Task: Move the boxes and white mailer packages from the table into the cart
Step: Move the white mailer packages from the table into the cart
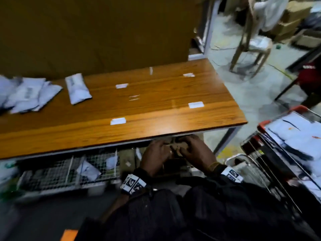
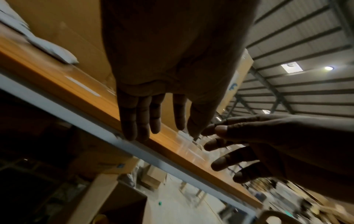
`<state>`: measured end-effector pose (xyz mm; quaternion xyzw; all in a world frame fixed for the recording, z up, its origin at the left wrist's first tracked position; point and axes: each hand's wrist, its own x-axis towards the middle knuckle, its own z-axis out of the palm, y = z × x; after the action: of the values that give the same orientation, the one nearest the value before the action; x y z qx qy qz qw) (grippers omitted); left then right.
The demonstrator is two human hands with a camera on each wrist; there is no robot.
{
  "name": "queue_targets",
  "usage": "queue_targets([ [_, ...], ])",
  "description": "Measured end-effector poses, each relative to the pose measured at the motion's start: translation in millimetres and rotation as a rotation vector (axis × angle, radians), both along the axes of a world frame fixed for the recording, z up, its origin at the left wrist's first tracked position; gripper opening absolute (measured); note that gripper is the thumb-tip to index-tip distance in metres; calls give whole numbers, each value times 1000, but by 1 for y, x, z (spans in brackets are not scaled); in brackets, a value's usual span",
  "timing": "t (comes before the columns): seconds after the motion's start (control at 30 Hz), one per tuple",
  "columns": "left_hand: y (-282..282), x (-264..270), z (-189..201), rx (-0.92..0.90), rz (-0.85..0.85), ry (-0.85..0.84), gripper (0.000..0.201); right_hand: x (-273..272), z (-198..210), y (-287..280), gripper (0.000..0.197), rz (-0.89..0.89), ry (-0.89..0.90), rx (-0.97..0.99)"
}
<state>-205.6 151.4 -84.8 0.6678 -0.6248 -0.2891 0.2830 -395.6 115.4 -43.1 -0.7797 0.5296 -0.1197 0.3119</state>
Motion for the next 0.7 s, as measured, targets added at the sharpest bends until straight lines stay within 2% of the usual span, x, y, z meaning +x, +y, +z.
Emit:
queue_targets([
  [0.33,61,139,19,-73,412,107,27,171,16,3,37,355,-5,-15],
  [0.43,67,157,20,-55,456,131,27,199,13,1,34,391,-17,-12],
  [0.7,54,253,15,41,595,108,29,312,-3,-35,35,512,-35,9],
])
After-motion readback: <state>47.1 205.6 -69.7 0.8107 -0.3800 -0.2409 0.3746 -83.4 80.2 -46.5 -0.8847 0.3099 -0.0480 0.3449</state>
